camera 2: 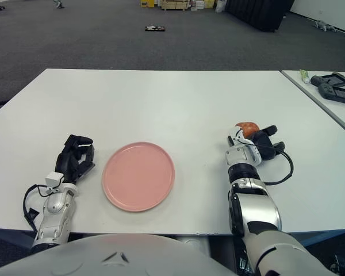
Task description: Put the apple into the plate.
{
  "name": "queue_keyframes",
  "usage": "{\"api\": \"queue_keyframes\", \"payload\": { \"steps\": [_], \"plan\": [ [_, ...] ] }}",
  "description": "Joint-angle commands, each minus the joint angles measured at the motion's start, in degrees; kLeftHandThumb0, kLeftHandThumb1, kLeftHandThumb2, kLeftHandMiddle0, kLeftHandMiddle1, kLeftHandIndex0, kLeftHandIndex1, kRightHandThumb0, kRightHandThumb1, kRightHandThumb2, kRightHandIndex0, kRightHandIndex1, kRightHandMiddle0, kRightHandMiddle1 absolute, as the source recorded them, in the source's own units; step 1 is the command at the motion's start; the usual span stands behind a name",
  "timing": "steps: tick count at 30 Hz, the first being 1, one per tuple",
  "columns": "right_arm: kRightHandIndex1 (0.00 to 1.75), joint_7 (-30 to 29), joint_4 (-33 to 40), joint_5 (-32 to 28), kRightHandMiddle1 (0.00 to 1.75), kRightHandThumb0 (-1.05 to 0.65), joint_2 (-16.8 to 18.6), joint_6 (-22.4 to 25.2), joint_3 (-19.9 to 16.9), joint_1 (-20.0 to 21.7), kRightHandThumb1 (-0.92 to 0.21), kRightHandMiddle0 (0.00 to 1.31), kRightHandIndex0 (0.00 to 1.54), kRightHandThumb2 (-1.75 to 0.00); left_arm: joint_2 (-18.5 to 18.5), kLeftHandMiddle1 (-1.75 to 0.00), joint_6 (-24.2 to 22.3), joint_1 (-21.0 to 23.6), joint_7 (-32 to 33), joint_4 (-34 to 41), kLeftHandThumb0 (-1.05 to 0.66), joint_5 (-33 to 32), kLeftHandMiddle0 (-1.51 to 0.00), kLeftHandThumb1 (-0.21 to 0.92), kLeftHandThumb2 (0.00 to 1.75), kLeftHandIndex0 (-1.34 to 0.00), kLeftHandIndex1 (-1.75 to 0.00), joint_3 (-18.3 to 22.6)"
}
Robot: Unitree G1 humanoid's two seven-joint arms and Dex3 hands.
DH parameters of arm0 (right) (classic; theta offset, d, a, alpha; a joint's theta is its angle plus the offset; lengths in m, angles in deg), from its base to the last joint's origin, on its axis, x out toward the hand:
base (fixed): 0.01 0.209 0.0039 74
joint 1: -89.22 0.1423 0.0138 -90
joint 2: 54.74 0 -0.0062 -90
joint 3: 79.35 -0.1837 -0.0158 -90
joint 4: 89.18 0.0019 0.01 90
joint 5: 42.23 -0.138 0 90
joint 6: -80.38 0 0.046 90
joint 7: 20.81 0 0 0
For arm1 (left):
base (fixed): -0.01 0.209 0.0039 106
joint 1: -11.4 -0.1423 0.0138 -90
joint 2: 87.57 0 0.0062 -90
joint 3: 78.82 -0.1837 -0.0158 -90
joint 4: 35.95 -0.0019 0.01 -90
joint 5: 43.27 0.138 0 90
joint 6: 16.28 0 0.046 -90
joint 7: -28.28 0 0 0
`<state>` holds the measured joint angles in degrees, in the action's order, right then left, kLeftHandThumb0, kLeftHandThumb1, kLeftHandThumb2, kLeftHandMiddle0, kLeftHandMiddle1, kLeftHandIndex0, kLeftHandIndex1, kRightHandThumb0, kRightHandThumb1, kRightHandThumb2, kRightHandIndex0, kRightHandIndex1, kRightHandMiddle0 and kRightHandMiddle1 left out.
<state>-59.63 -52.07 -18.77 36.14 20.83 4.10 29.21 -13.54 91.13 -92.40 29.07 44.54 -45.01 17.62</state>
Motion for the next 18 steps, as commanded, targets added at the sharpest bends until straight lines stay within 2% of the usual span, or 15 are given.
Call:
{"api": "queue_keyframes", "payload": {
  "steps": [1, 9, 18],
  "plan": [
    [0.0, -0.57, -1.6, -1.19, 0.0, -0.76, -0.55, -0.01, 0.29, 2.21, -0.57, 0.0, 0.0, -0.73, 0.33, -1.75, -3.27, -1.63, 0.18, -1.22, -0.37, 0.02, -0.51, 0.78, 0.73, -0.28, -1.75, 0.21],
    [0.0, -1.56, -3.58, -2.21, 0.02, -0.76, -0.48, -0.47, 0.0, 3.33, -0.58, 0.02, 0.0, -0.75, 0.41, -1.75, -4.12, -1.84, 0.28, -0.33, -0.36, 0.05, -0.52, 0.8, 0.7, -0.27, -1.75, 0.37],
    [0.03, -4.06, -5.18, -3.35, 0.19, -0.74, -0.95, -2.06, 0.02, 3.85, -0.55, 0.0, 0.04, -0.8, 0.35, -1.75, -5.1, -2.03, 0.62, 0.67, -0.37, 0.15, -0.55, 0.77, 0.74, -0.28, -1.75, 0.55]
  ]
}}
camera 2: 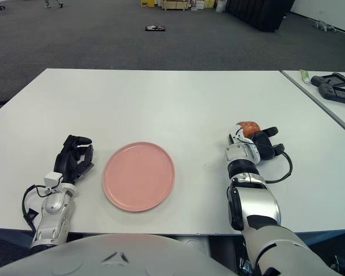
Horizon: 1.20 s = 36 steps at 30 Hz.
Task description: Put the apple into the plate.
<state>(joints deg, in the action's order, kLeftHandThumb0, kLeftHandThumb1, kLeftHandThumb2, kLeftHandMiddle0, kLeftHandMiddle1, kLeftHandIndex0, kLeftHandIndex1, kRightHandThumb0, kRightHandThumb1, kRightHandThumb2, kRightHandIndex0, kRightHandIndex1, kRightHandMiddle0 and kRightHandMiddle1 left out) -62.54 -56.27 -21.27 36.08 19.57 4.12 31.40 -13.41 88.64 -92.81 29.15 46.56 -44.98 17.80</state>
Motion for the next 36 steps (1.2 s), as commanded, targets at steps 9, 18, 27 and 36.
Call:
{"api": "queue_keyframes", "payload": {
  "steps": [9, 18, 27, 36],
  "plan": [
    [1.09, -4.58, -1.27, -0.9, 1.24, -0.71, -1.16, -6.06, 0.27, 0.82, -0.43, 0.05, 0.03, -0.95, 0.13, -1.75, -3.12, -1.87, 0.55, -0.73, -0.37, 0.05, -0.55, 0.78, 0.73, -0.28, -1.75, 0.36],
    [1.71, -6.76, -1.3, -1.19, 1.64, -0.49, -1.4, -12.54, 0.43, -0.45, -0.34, 0.62, 0.52, -1.21, 0.0, -1.75, -4.43, -2.02, 1.03, -0.04, -0.37, 0.32, -0.52, 0.79, 0.72, -0.27, -1.75, 0.36],
    [1.75, -8.71, -2.46, -1.76, 1.73, -0.51, -1.67, -14.82, 0.4, -0.52, -0.25, 0.67, 0.91, -1.38, -0.07, -1.75, -3.82, -2.36, 0.61, 0.15, -0.36, -0.12, -0.52, 0.8, 0.7, -0.26, -1.75, 0.25],
    [1.75, -8.63, -2.56, -4.22, 1.75, -0.5, -1.71, -18.42, -1.02, -0.59, -0.24, 0.67, 1.14, -1.41, 0.05, -1.75, -3.44, -2.44, 0.43, 0.04, -0.37, 0.0, -0.55, 0.79, 0.71, -0.27, -1.75, 0.09]
  ]
}}
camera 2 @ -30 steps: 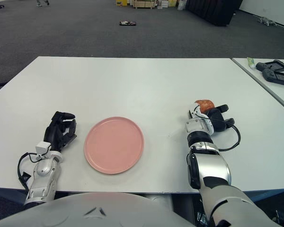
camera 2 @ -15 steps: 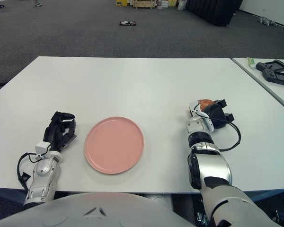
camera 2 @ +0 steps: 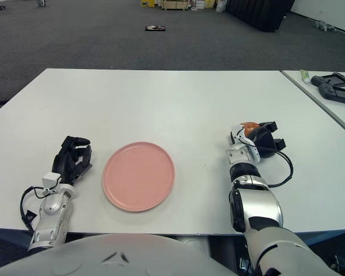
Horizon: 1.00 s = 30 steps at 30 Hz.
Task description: Put the apple into the plate.
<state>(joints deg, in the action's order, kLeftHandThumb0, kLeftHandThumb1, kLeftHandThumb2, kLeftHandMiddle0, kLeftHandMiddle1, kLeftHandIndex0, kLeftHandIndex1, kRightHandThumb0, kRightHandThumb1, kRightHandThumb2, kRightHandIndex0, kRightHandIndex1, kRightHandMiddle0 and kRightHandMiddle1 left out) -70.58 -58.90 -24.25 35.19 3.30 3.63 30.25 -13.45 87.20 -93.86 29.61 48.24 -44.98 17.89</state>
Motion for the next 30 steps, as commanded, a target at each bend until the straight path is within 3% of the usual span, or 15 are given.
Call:
{"api": "queue_keyframes", "payload": {
  "steps": [1, 30],
  "plan": [
    [1.75, -0.56, 0.02, -1.38, 1.75, -0.5, -0.83, -2.42, -0.63, 0.57, -0.24, 0.67, 1.15, -1.41, 0.09, -1.75, -2.05, -1.39, -0.02, -1.63, -0.37, 0.0, -0.55, 0.79, 0.71, -0.27, -1.75, -0.02],
    [1.75, -4.32, -1.65, -4.74, 1.75, -0.5, -0.18, -15.47, -2.47, 0.06, -0.23, 0.68, 1.29, -1.43, -0.12, -1.75, -2.32, -1.3, 1.05, -1.7, -0.37, 0.64, -0.54, 0.78, 0.73, -0.28, -1.75, 0.01]
  ]
}}
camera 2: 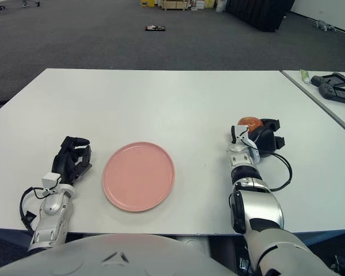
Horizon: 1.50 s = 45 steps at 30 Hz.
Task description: Put the apple into the plate.
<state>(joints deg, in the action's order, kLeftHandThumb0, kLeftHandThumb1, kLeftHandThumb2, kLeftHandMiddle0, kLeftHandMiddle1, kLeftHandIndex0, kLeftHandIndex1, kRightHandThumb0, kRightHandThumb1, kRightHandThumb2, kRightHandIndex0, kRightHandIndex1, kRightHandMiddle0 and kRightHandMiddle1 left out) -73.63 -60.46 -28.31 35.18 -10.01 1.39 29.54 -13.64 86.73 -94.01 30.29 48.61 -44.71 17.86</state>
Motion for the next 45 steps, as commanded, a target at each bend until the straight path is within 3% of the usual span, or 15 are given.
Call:
{"api": "queue_keyframes", "payload": {
  "steps": [1, 10, 17, 29, 35, 41, 45],
  "plan": [
    [1.75, -1.4, -0.17, -0.64, 1.75, -0.5, -0.15, -2.41, -0.21, 0.79, -0.23, 0.68, 1.29, -1.43, 0.11, -1.75, -1.87, -1.15, 0.33, -2.09, -0.37, 0.35, -0.55, 0.78, 0.73, -0.28, -1.75, 0.07],
    [1.75, -2.13, 9.71, 1.12, 1.75, -0.51, 1.59, -8.23, 1.84, -3.5, -0.22, 0.69, 1.3, -1.43, -0.03, -1.75, -2.24, -1.15, 0.34, -2.2, -0.37, 0.0, -0.54, 0.77, 0.74, -0.28, -1.75, 0.19],
    [1.75, 1.95, 23.98, 3.81, 1.75, -0.51, 1.6, -13.56, 5.03, -10.52, -0.22, 0.68, 1.3, -1.43, 0.01, -1.75, -1.65, -1.1, 0.19, -2.62, -0.37, -0.12, -0.52, 0.77, 0.74, -0.28, -1.75, 0.24],
    [1.75, 10.5, 50.26, 12.36, 1.75, -0.5, 5.41, -8.85, 13.02, -20.14, -0.23, 0.67, 1.28, -1.42, 0.19, -1.75, 1.44, -0.08, -0.63, -5.32, -0.38, -0.24, -0.57, 0.73, 0.8, -0.31, -1.75, -0.19],
    [1.75, 16.34, 55.1, 13.72, 1.75, -0.51, 5.22, -11.72, 15.95, -22.63, -0.21, 0.69, 1.27, -1.44, 0.12, -1.75, 2.65, 0.28, -0.81, -6.27, -0.38, -0.36, -0.57, 0.72, 0.8, -0.31, -1.75, -0.22],
    [1.75, 22.91, 58.79, 14.59, 1.75, -0.52, 6.11, -16.2, 21.17, -23.68, -0.2, 0.7, 1.29, -1.46, -0.25, -1.75, 3.4, 0.57, -0.64, -7.16, -0.38, -0.68, -0.55, 0.73, 0.8, -0.31, -1.75, -0.04],
    [1.75, 28.92, 60.09, 12.07, 1.75, -0.52, 7.58, -19.64, 25.5, -25.27, -0.2, 0.7, 1.3, -1.46, -0.46, -1.75, 2.7, 0.69, -0.42, -7.07, -0.38, -0.76, -0.55, 0.73, 0.8, -0.31, -1.75, 0.03]
  ]
}}
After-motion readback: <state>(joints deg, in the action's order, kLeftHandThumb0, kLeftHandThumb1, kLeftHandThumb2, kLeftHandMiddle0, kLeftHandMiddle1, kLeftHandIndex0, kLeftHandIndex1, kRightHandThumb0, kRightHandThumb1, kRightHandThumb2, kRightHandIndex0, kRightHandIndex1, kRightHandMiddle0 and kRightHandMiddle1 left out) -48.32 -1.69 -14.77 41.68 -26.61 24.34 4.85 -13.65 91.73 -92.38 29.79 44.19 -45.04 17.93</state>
